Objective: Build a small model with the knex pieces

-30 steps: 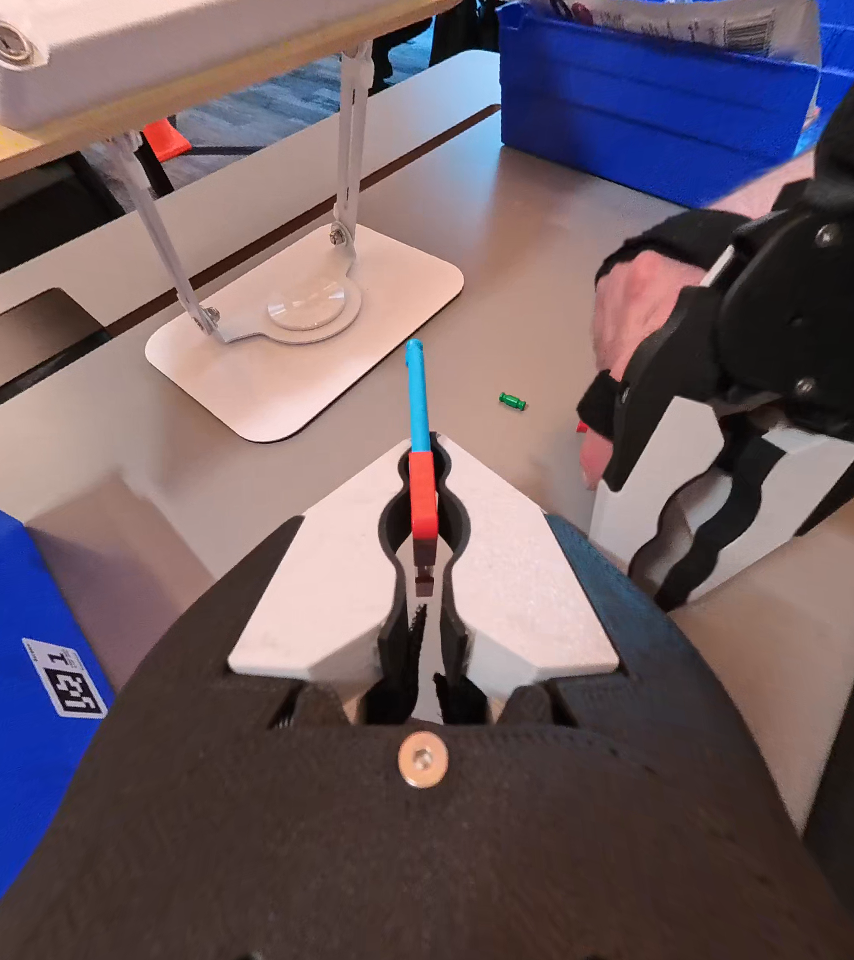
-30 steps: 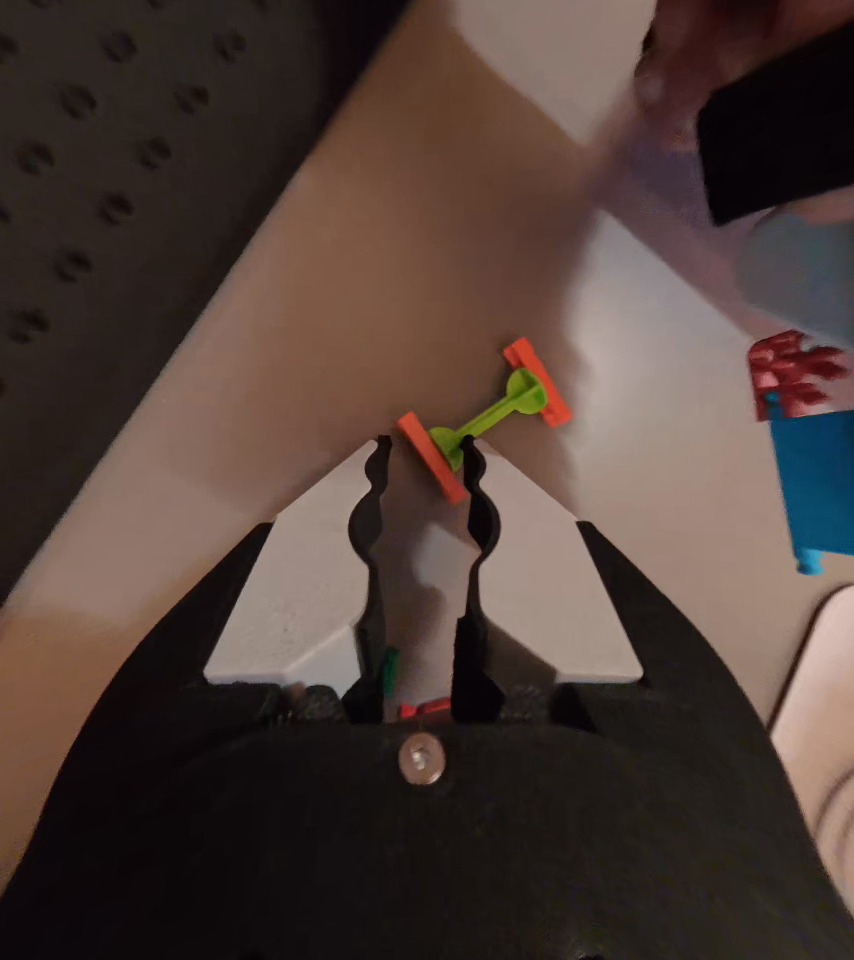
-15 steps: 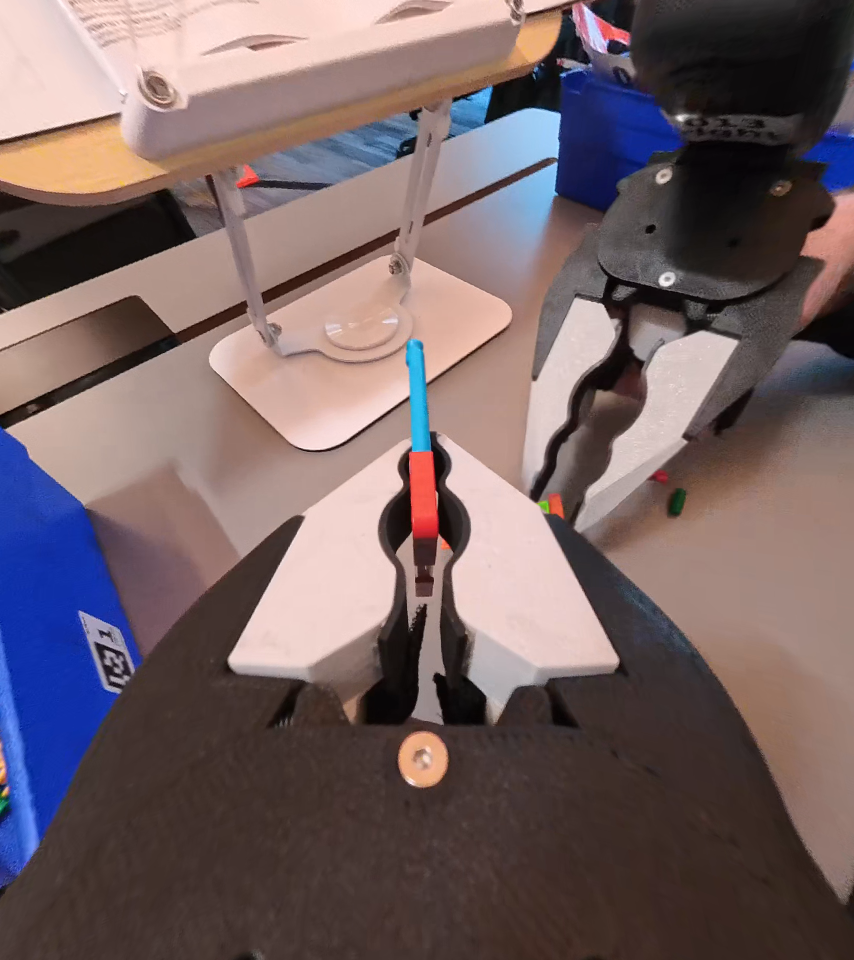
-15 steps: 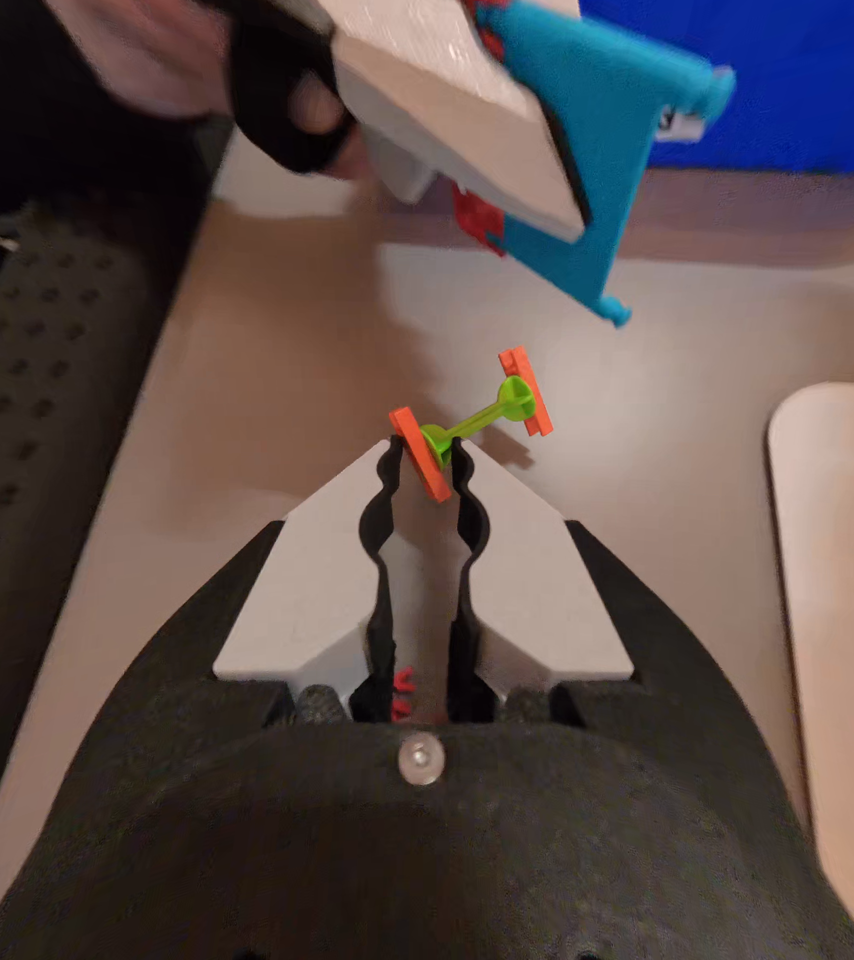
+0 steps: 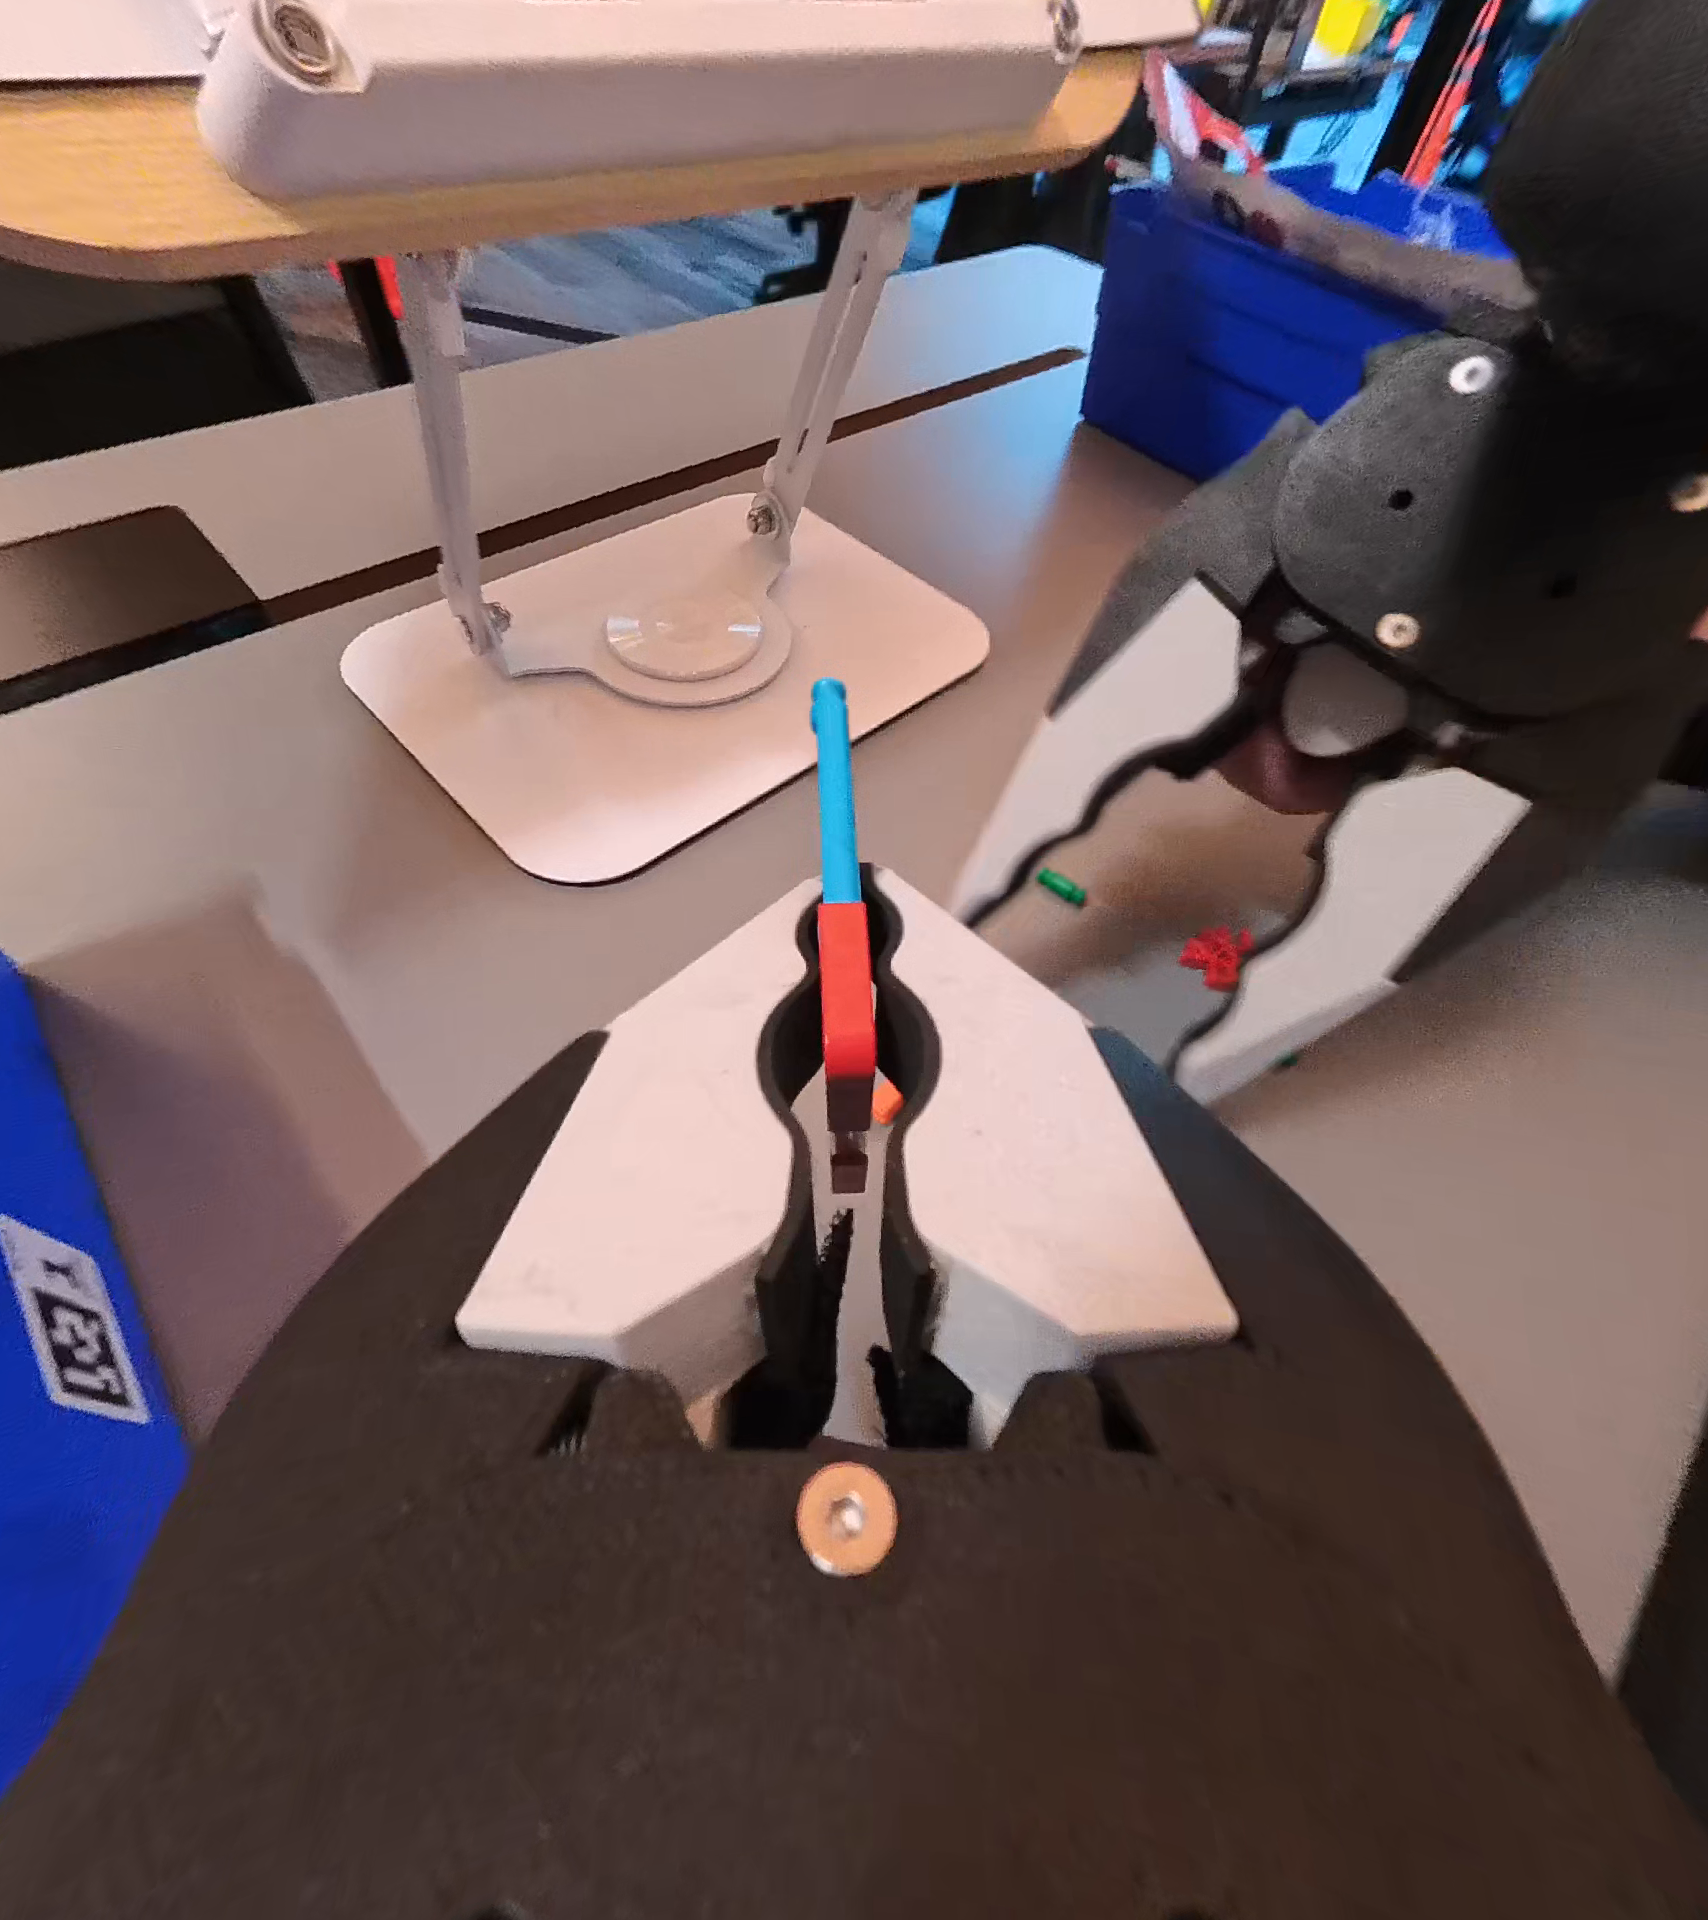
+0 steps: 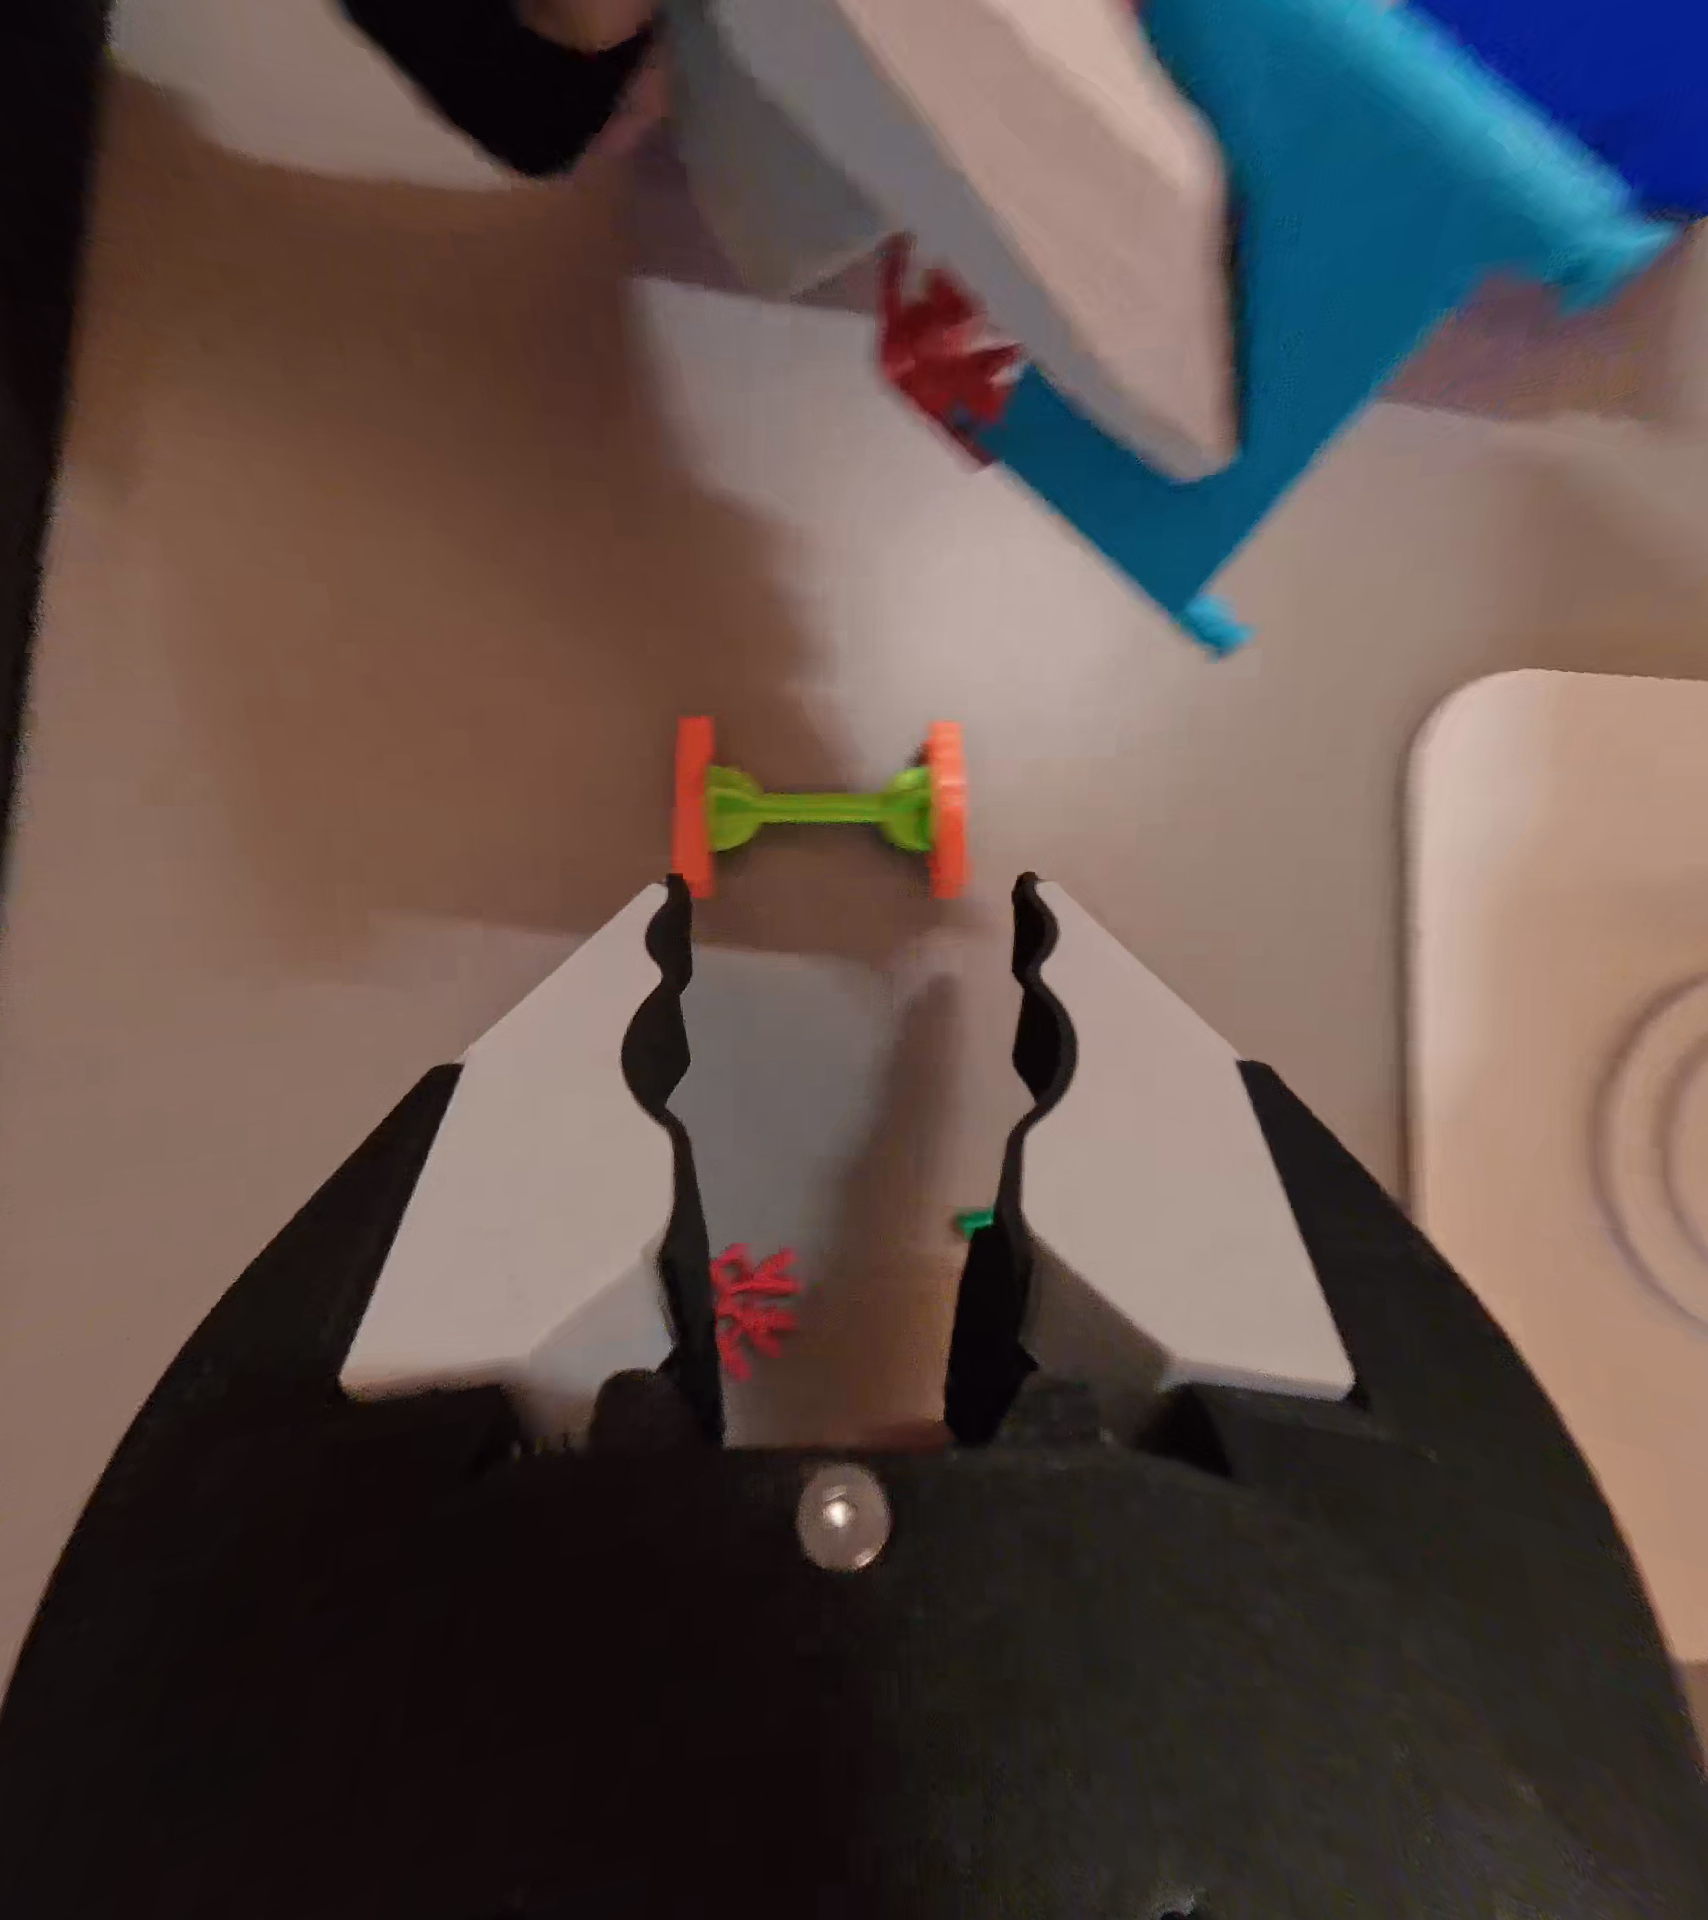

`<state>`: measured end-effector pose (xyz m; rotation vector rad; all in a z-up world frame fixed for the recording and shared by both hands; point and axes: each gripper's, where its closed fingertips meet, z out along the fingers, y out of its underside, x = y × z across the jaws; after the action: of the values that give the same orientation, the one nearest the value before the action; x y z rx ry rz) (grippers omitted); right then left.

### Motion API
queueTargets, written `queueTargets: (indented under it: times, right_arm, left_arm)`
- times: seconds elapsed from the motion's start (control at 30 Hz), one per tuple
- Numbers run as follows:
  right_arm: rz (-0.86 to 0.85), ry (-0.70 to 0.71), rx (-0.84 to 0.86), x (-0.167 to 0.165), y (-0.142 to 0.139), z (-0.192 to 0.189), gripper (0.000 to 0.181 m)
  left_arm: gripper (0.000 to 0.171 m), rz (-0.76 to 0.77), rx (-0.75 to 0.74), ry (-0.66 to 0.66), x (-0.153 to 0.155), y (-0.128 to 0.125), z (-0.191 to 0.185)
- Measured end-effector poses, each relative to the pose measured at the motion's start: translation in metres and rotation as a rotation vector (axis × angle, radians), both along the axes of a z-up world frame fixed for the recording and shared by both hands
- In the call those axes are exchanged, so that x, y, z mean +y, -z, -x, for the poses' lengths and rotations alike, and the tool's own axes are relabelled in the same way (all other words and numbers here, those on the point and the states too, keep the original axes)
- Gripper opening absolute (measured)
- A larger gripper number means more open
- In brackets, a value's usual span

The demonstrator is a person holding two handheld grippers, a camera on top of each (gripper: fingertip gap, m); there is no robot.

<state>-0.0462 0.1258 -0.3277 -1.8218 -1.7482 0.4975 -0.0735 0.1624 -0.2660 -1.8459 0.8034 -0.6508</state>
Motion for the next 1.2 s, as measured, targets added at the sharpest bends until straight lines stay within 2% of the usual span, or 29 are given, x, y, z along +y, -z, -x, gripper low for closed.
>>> queueTargets:
  times: [0.07,0.17,0.27,0.33,0.4,0.47,0.53,0.57,0.87,1.07,1.2]
  right_arm:
    - [-0.055,0.008,0.084,0.012,-0.013,0.002,0.058]
    - [-0.012,-0.027,0.130,0.007,-0.017,0.004,0.057]
    - [-0.069,-0.090,0.070,-0.002,-0.005,0.008,0.067]
    - [-0.119,-0.116,0.023,-0.007,0.004,0.012,0.075]
    - [-0.125,-0.109,-0.017,-0.009,0.014,0.014,0.076]
    - [-0.097,-0.104,-0.026,-0.010,0.021,0.015,0.074]
    - [-0.098,-0.100,-0.024,-0.008,0.022,0.013,0.056]
    - [-0.101,-0.095,-0.033,-0.006,0.022,0.011,0.054]
    - [-0.119,-0.289,-0.037,-0.015,0.022,-0.010,0.053]
    - [-0.110,-0.334,-0.031,-0.017,0.019,-0.018,0.053]
    - [-0.169,-0.343,-0.058,-0.011,0.015,-0.025,0.053]
  left_arm:
    - [0.000,0.029,-0.024,0.012,-0.002,0.000,-0.001]
    - [0.000,0.071,0.033,0.036,-0.007,0.009,0.001]
    - [0.000,0.102,0.110,0.048,-0.014,0.017,0.005]
    - [0.000,0.122,0.110,0.051,-0.016,0.019,0.005]
    - [0.000,0.131,0.118,0.059,-0.017,0.022,0.004]
    - [0.000,0.146,0.128,0.065,-0.017,0.026,0.003]
    - [0.000,0.157,0.140,0.082,-0.020,0.030,0.001]
    - [0.000,0.158,0.140,0.080,-0.020,0.031,0.001]
    - [0.000,0.223,0.087,0.137,-0.028,0.032,-0.004]
    - [0.000,0.269,0.069,0.185,-0.036,0.036,-0.009]
    - [0.000,0.341,0.071,0.205,-0.040,0.047,-0.012]
